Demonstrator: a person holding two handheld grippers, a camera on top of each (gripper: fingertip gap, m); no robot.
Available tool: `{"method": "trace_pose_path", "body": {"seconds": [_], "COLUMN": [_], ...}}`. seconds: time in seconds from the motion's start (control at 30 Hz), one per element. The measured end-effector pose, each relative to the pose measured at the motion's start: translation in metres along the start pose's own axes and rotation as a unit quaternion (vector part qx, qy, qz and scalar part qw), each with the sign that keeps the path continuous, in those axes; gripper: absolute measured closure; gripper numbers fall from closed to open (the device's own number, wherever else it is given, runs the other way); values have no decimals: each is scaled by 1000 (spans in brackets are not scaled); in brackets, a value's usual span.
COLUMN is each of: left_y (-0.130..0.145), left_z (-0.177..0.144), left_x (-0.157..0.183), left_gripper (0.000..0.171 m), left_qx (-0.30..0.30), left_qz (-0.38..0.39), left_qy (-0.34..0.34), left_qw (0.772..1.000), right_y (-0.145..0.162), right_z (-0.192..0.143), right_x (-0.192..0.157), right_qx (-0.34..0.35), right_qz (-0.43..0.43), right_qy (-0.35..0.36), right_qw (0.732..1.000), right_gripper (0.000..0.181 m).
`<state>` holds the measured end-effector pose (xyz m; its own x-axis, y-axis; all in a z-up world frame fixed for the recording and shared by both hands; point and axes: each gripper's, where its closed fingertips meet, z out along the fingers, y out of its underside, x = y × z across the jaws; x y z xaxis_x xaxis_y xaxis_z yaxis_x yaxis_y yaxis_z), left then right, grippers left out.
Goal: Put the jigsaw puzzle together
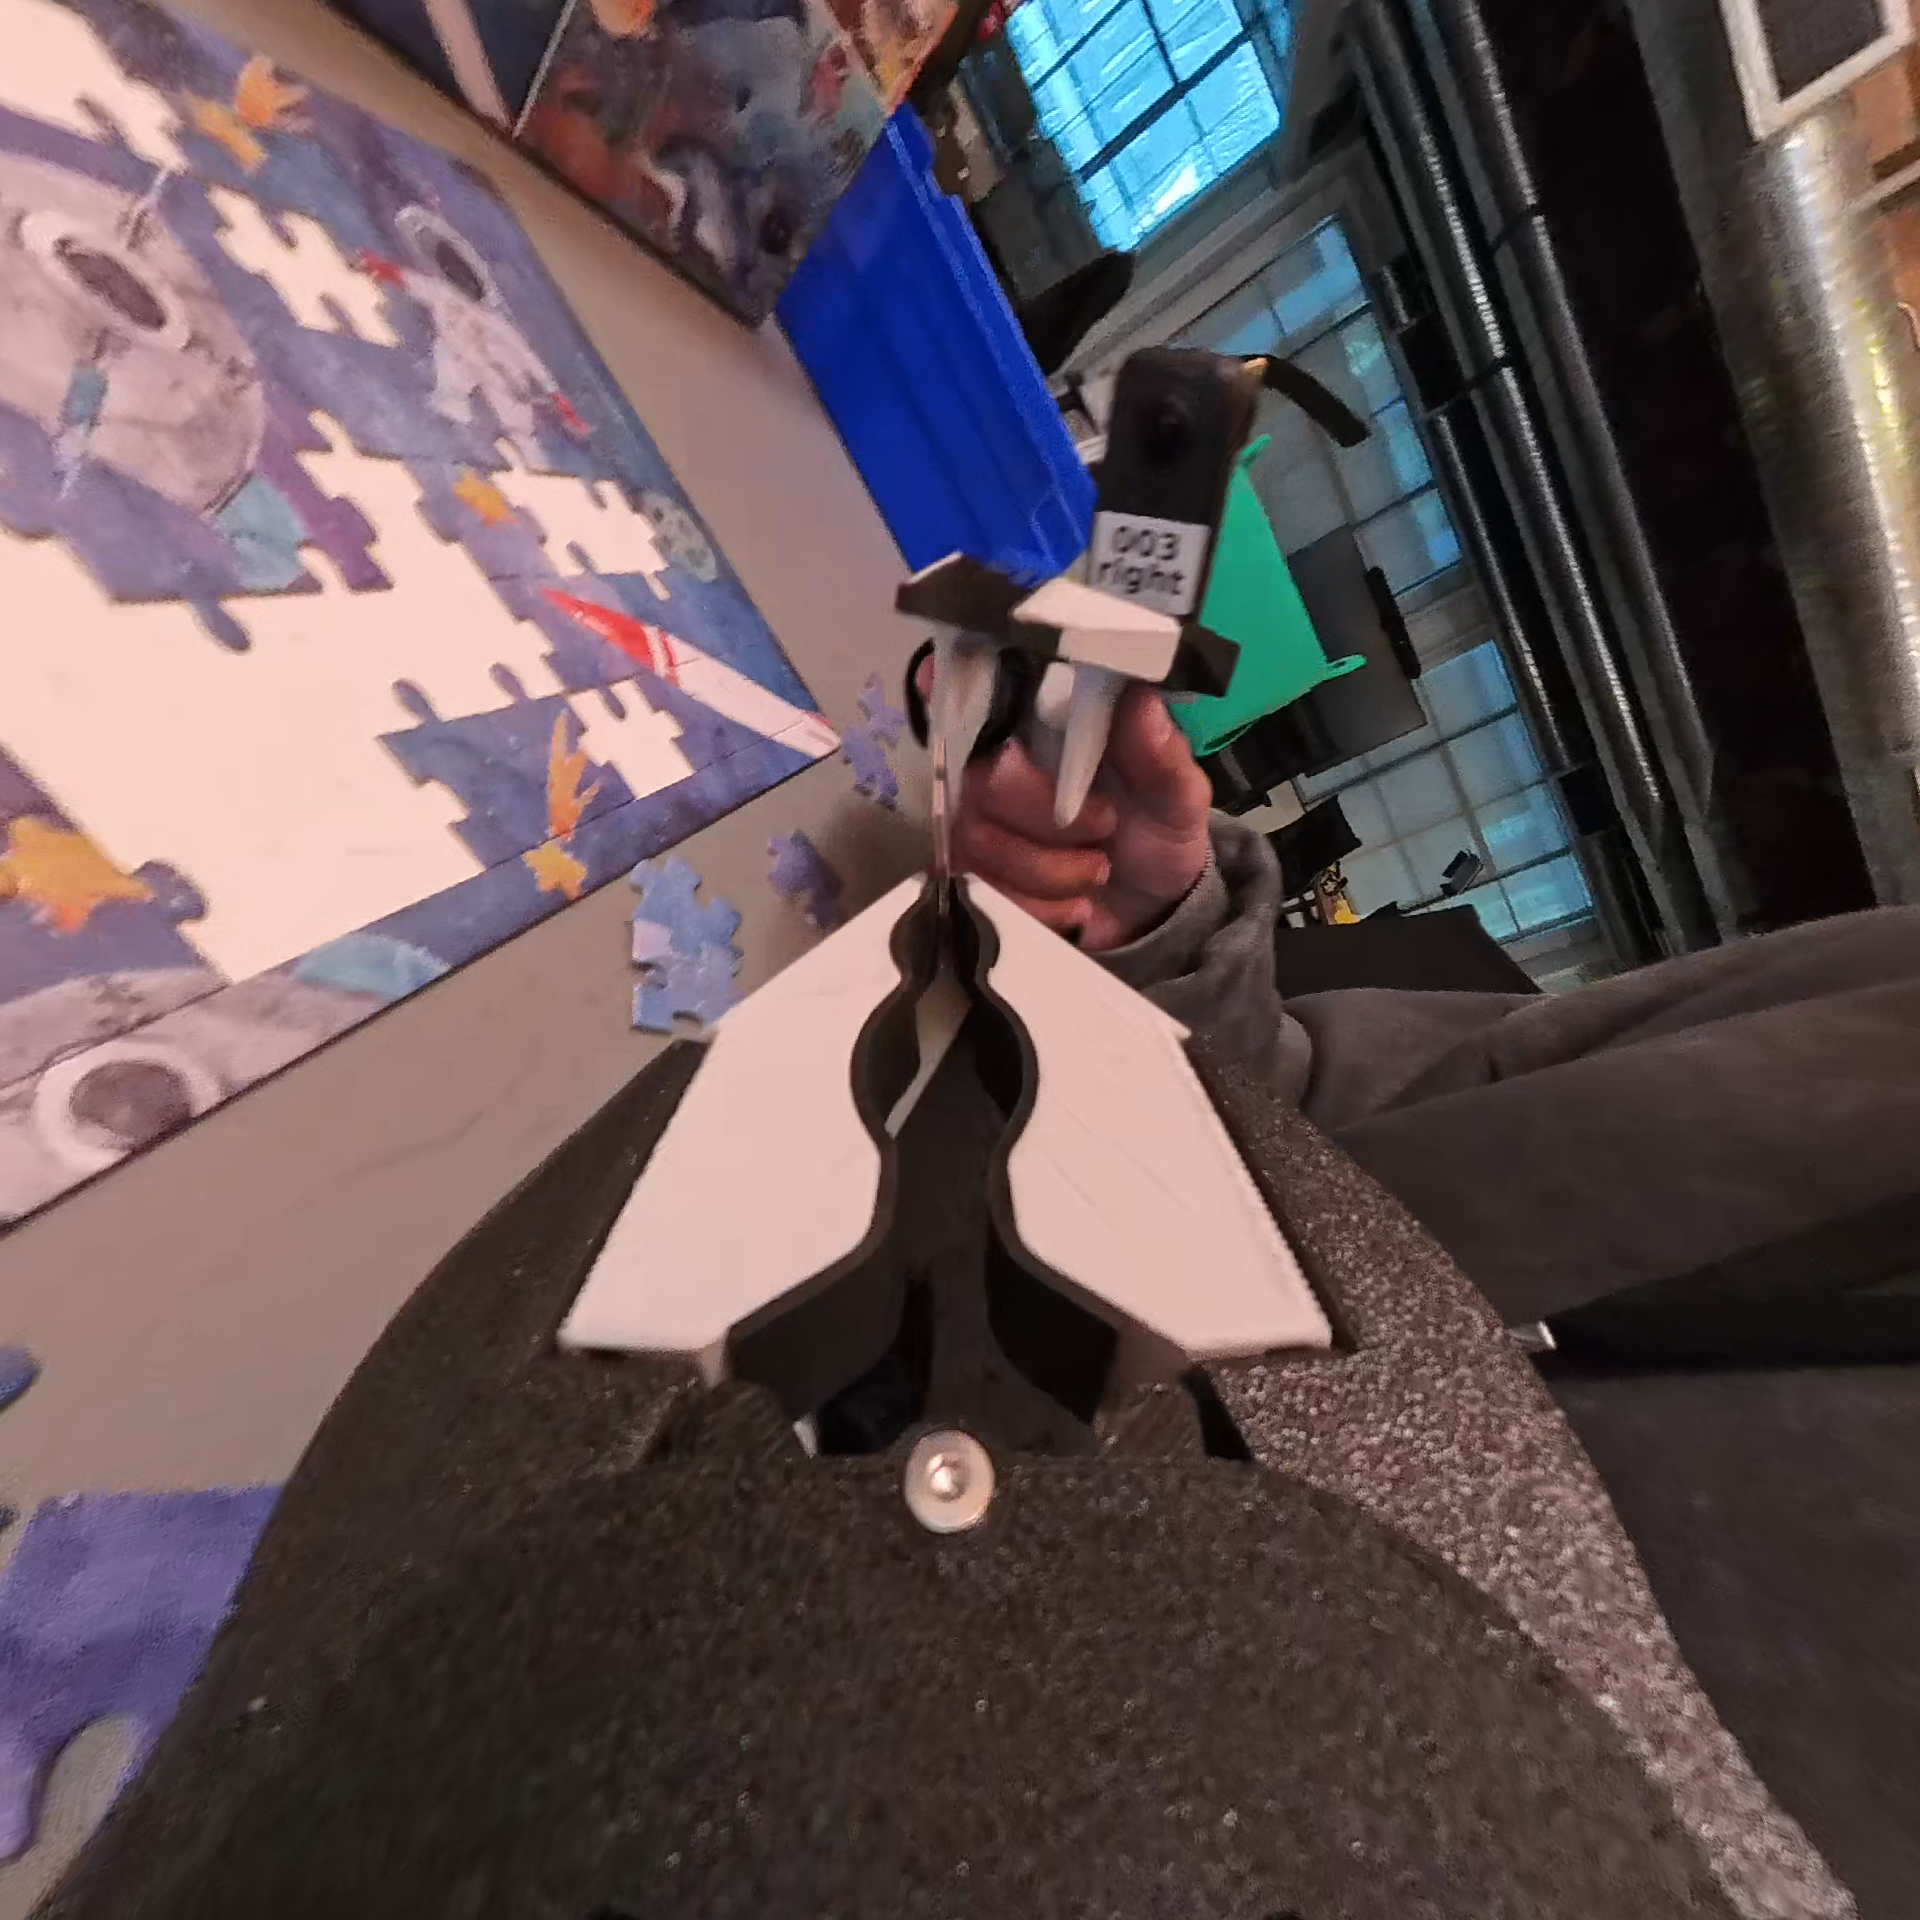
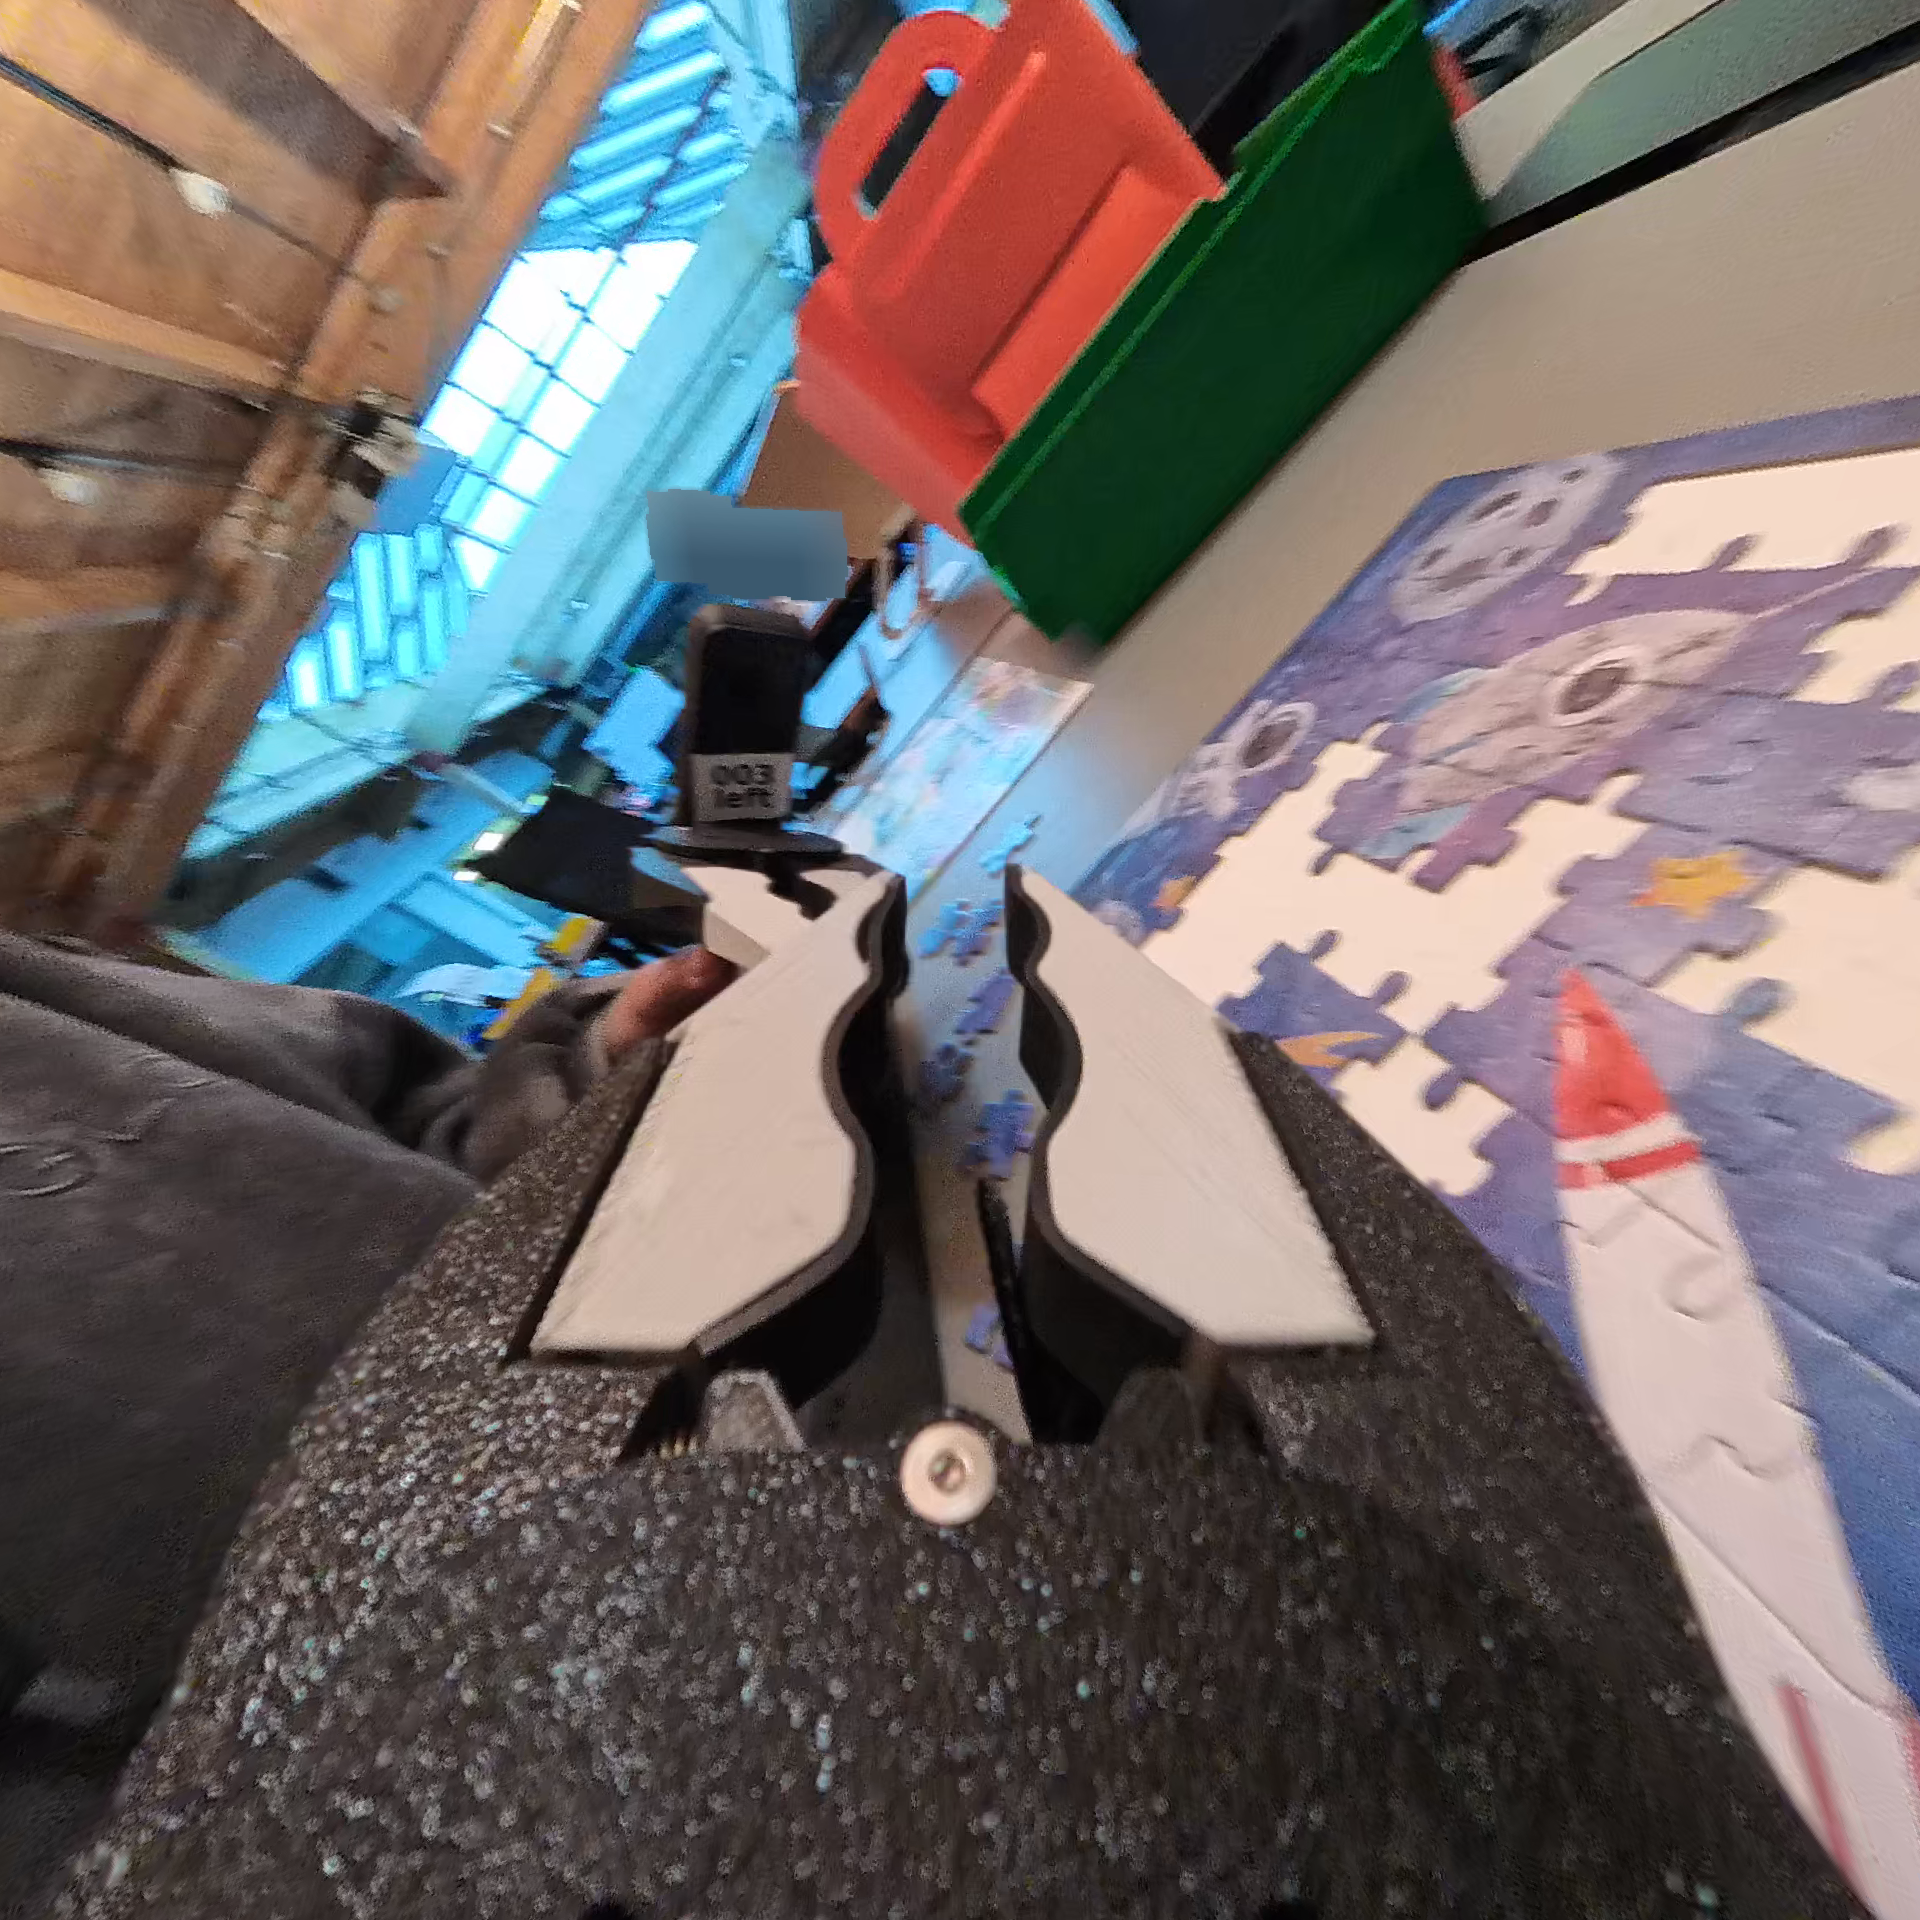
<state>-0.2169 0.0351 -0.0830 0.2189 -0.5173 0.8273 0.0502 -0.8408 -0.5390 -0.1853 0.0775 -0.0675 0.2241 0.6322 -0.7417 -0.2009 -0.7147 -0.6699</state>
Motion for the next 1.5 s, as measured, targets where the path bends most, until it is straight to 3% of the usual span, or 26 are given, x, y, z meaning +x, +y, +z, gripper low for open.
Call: {"method": "trace_pose_path", "body": {"seconds": [0.17,0.23,0.3,0.53,0.73,1.3,1.5], "left_y": [4,3,0,-7,-7,0,-10], "left_z": [-7,-13,-13,2,9,9,6], "left_x": [-42,-66,-78,-91,-93,-97,-89], "left_gripper": [170,170,170,170,170,170,170], "left_qx": [-44,-84,-124,-206,-231,-233,-211], "left_qz": [-12,5,0,-46,-60,-83,-69], "left_qy": [-115,-186,-214,-192,-182,-187,-176], "left_qw": [992,979,969,959,954,951,959], "right_y": [8,13,17,32,36,34,32], "right_z": [-6,-5,-3,-3,-5,-5,-6], "right_x": [36,42,43,58,67,66,66], "right_qx": [-36,-59,-69,-132,-160,-152,-145], "right_qz": [-97,-126,-146,-253,-298,-283,-281], "right_qy": [148,176,187,263,299,290,291], "right_qw": [984,974,969,922,892,902,903], "right_gripper": [166,166,166,167,178,178,178]}}
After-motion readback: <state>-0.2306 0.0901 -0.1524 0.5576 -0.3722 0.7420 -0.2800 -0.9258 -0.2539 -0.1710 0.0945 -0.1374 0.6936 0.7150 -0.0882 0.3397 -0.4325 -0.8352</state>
